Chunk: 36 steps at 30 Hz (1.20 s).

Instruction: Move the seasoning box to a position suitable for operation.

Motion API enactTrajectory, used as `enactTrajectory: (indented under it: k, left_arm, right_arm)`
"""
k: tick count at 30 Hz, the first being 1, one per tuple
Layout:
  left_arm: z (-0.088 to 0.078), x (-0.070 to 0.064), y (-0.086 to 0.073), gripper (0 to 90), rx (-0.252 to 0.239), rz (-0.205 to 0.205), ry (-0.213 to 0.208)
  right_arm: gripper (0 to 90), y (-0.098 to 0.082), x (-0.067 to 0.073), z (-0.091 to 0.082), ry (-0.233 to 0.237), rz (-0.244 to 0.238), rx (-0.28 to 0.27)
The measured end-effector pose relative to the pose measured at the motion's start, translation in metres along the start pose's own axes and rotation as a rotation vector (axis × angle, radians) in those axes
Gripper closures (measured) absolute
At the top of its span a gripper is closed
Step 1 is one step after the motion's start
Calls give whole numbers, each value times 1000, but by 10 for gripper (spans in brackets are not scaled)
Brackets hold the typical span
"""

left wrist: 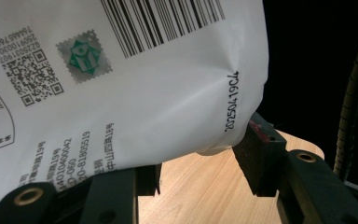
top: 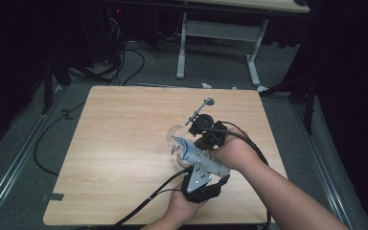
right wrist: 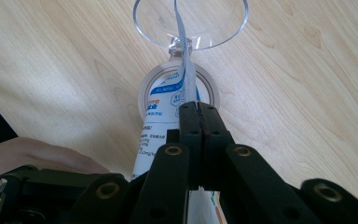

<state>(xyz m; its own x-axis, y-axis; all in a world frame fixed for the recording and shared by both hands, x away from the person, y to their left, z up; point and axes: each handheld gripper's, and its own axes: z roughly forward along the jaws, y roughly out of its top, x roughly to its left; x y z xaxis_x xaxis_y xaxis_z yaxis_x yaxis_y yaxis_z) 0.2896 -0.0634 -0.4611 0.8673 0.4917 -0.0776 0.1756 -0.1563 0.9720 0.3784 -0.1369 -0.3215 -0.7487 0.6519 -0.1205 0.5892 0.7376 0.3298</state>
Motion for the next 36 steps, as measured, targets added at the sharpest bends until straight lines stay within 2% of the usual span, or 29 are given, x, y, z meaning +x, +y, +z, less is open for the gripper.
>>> enactTrajectory:
  k: [13,36]
  left_arm:
    - [0,0,-1,549,0,3,2]
    - [-5,-2,-19,549,24,32,-13]
  right_arm:
    - [900,0,0,0,1,-2,3]
    - [900,-10,2,1,22,-1,1]
